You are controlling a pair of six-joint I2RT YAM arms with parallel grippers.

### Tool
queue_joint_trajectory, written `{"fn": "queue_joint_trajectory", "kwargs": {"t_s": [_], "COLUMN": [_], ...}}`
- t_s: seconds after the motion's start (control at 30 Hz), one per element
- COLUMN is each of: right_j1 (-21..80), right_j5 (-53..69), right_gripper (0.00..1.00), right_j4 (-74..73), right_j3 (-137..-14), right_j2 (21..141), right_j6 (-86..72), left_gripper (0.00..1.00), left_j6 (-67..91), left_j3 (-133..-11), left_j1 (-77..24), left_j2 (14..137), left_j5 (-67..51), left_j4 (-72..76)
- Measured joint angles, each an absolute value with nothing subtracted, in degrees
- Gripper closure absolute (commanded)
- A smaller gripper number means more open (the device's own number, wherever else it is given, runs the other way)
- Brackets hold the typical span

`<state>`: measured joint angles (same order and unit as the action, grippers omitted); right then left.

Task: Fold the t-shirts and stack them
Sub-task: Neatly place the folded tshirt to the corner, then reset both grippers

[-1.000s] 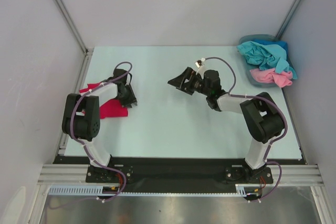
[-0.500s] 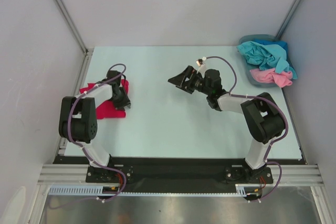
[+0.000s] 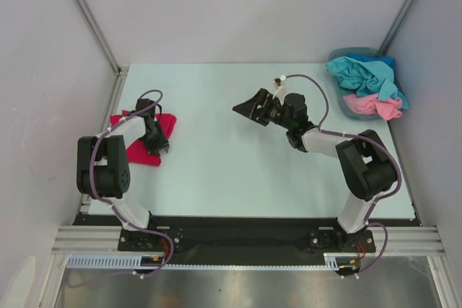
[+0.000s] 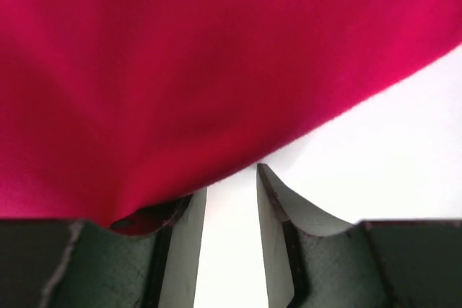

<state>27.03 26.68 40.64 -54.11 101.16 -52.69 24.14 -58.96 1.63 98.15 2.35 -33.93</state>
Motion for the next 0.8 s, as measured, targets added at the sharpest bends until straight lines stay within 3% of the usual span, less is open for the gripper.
{"fn": "queue_joint_trajectory", "kwargs": {"t_s": [0.37, 0.8], "right_j1": [25.6, 26.0], "right_j5": [22.1, 3.7], "right_gripper": [0.00, 0.00], "right_j4": [26.5, 1.7], "right_j3": [-55.8, -57.0], "right_j2": [96.0, 85.3], "right_j6": [-42.3, -33.6], "left_gripper": [0.56, 0.55], "left_j6": [23.3, 25.2], "left_j3": [-58.3, -56.4], "left_j1": [-1.8, -21.2], "left_j2": [91.9, 83.3], "left_j5": [0.6, -6.0], "left_j4": [-29.4, -16.0]}}
